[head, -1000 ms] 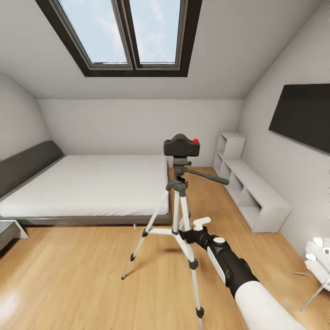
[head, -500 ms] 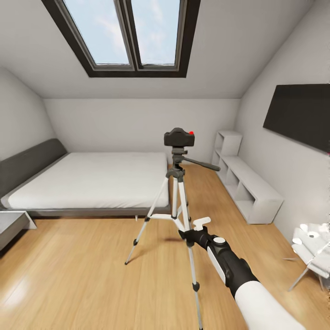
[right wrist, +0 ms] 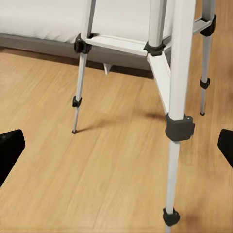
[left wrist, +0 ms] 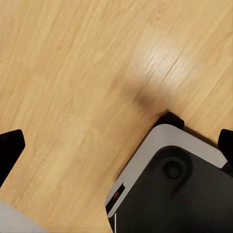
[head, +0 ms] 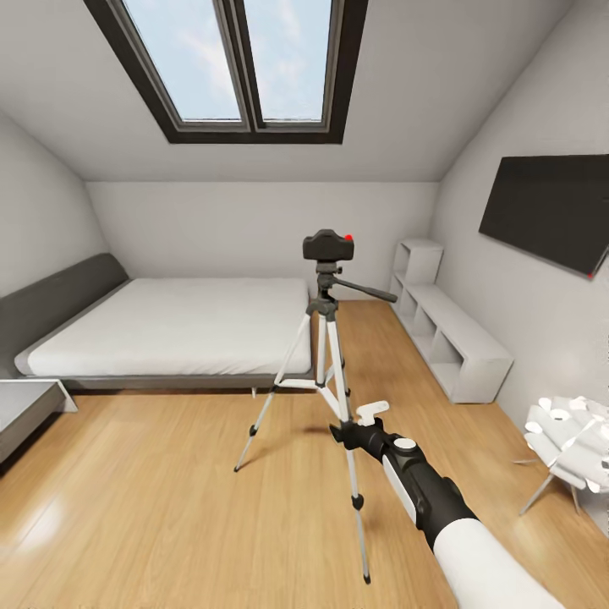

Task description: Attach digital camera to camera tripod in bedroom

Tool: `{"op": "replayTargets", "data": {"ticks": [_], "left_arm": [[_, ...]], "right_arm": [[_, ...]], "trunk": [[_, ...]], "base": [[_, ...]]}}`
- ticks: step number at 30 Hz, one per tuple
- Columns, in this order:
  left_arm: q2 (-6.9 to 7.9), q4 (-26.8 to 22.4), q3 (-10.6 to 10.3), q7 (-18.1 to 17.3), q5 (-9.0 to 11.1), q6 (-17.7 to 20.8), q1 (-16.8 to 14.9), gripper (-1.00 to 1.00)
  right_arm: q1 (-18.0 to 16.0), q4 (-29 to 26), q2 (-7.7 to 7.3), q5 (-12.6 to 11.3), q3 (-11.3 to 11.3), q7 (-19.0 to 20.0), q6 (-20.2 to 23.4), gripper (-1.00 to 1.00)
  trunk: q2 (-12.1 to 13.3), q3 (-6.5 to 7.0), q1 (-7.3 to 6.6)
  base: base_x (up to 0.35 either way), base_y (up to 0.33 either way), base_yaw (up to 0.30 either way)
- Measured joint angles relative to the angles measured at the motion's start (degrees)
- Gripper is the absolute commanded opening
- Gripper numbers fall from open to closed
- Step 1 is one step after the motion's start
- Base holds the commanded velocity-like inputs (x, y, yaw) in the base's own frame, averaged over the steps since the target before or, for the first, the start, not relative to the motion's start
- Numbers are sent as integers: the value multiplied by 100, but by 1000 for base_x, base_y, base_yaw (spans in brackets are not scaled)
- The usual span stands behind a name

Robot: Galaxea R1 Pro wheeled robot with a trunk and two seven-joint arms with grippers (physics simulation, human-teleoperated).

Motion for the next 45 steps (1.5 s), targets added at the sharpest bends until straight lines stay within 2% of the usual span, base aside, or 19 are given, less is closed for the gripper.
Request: {"op": "replayTargets", "data": {"ticks": [4, 7, 11, 12, 13, 15, 20, 24, 25, 28, 32, 35, 36, 39, 45], "left_arm": [[-2, 0, -1, 0, -4, 0, 0, 100], [-2, -2, -1, 1, -5, 0, 0, 100], [-2, 0, 0, 0, -6, 3, 1, 100], [-2, 1, 0, 0, -6, 6, 1, 100], [-2, 0, 0, 1, -6, 20, 1, 100], [-2, 1, 0, 1, -7, 40, 1, 100], [-10, 2, 0, 5, -7, 72, 1, 100], [-56, 5, 1, 18, -2, 82, 1, 100], [-89, 7, 4, 30, 0, 88, 3, 100], [-150, 9, 6, 42, 1, 92, 12, 100], [-236, 8, 8, 46, 2, 95, 60, 100], [-301, 9, 8, 46, 2, 93, 100, 100], [-332, 9, 9, 46, 2, 94, 131, 100], [-364, 10, 9, 46, 4, 80, 197, 100], [-389, 10, 9, 46, 38, 31, 335, 100]], "right_arm": [[28, 53, -38, -1, -12, 0, 25, 100], [39, 120, -160, -2, -21, 2, 43, 100], [34, 273, -467, -22, -47, 24, 61, 100], [32, 331, -556, -30, -49, 30, 64, 100], [32, 478, -718, -35, -54, 37, 68, 100], [34, 688, -871, -48, -58, 43, 70, 100], [37, 1583, -1162, -56, -66, 34, 54, 100], [39, 2647, -1319, -51, -82, 4, 6, 100], [43, 3172, -1372, -40, -80, -11, -24, 100], [41, 3826, -1424, -35, -82, -17, -106, 100], [177, 4175, -1474, -27, -78, -17, -208, 100], [476, 4287, -1513, -28, -74, -25, -244, 100], [713, 4332, -1525, -28, -72, -28, -266, 100], [1087, 4369, -1532, -33, -75, -31, -325, 100], [1593, 4396, -1534, -36, -78, -31, -574, 100]], "trunk": [[1, 0, 0], [1, 0, -1], [1, 0, -1], [1, 0, -1], [1, 0, -1], [1, 0, -1], [1, 0, -1], [1, -1, -1], [0, -1, -1], [0, -1, -1], [0, -1, -1], [0, -1, -1], [0, -1, -1], [0, -1, -1], [0, -1, -1]], "base": [[-27, 0, 0], [-12, 0, 0], [-6, 0, 0], [-3, 0, 0], [-2, 0, 0], [-1, 0, 0], [0, 0, 0], [0, 0, 0], [0, 0, 0], [0, 0, 0], [0, 0, 0], [0, 0, 0], [0, 0, 0], [0, 0, 0], [0, 0, 0]]}}
